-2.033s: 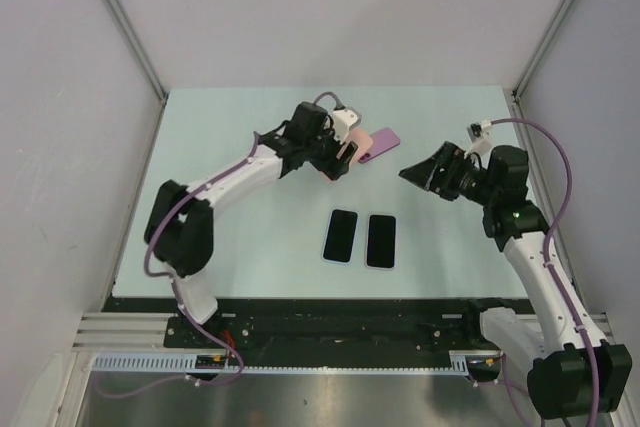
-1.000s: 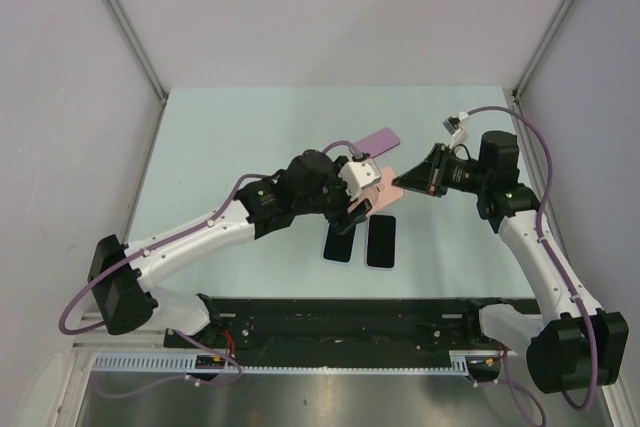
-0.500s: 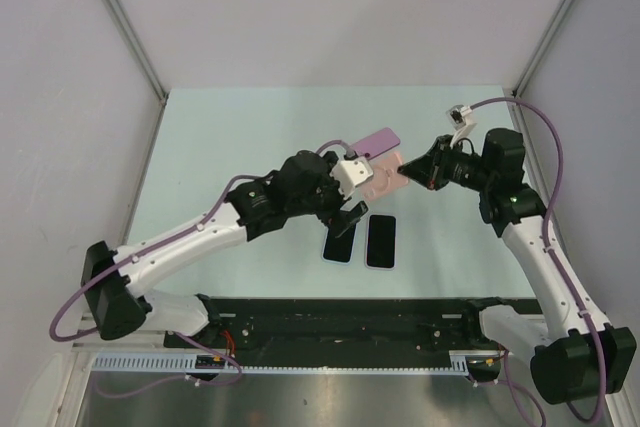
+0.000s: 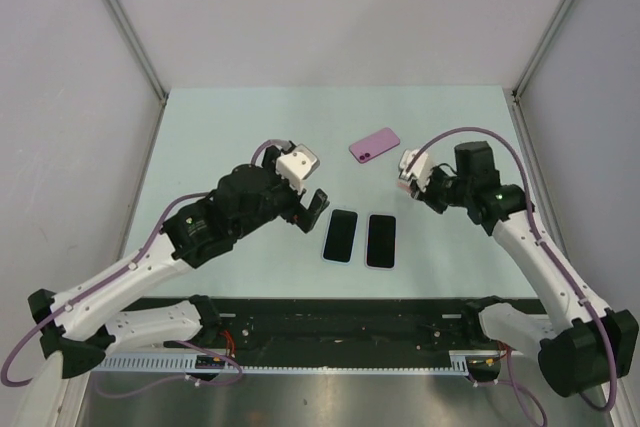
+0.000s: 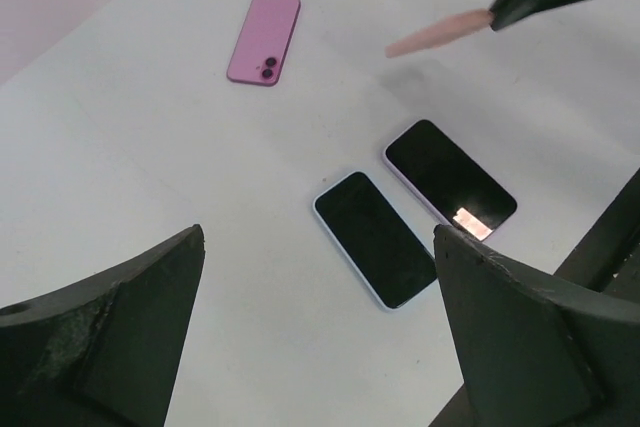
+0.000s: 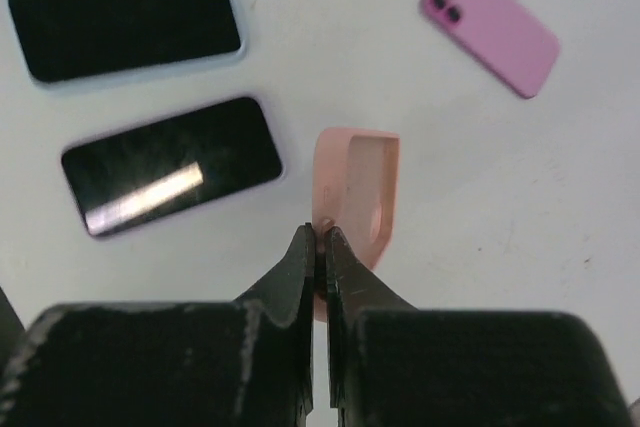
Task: Put the phone into the phone case
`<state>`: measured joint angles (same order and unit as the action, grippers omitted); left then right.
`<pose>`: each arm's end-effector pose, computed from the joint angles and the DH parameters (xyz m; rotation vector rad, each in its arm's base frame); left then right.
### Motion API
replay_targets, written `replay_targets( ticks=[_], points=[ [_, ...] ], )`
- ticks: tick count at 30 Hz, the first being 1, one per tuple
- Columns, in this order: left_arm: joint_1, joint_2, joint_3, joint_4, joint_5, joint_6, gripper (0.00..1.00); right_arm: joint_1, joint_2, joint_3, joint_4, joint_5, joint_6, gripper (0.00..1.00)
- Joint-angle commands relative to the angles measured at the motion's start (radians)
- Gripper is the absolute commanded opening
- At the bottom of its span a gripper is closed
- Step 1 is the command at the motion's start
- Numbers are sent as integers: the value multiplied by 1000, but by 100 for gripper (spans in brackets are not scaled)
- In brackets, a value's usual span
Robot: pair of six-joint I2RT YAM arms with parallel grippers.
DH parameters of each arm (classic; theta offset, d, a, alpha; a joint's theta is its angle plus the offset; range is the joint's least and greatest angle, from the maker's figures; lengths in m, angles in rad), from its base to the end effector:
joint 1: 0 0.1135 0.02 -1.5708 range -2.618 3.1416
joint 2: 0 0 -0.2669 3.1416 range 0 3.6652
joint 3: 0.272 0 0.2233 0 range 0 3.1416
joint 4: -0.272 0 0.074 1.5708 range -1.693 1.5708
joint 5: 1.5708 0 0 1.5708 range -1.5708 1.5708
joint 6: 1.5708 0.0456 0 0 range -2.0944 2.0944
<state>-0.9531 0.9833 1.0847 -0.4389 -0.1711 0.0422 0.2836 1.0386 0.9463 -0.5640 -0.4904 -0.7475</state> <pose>0.1176 -0.1522 0.3777 0.8163 1.7479 -0.4521 0.1810 0.0751 0.3137 -1.2819 1.7287 0.2786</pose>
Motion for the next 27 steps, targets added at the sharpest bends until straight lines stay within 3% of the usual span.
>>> replay_targets(
  ticks=[1, 6, 11, 16, 20, 21, 27],
  points=[
    [-1, -37, -23, -15, -105, -59, 100, 95, 41, -73, -185, 143, -348, 0],
    [-1, -80, -61, 8, -96, -61, 100, 138, 9, -213, -160, 168, -323, 0],
    [-1, -98, -57, 6, -70, -70, 100, 183, -49, -267, -240, 179, -273, 1],
    [-1, -135, -101, 26, -50, -82, 100, 203, -130, -308, -303, 187, -245, 7],
    [-1, -137, -117, 34, -53, -82, 100, 238, -169, -340, -301, 214, -230, 17],
    [-3, -133, -115, 32, -57, -84, 100, 246, -179, -345, -303, 217, -222, 25],
    [-1, -133, -118, 29, -87, -96, 100, 302, -192, -356, -301, 280, -213, 27]
  ],
)
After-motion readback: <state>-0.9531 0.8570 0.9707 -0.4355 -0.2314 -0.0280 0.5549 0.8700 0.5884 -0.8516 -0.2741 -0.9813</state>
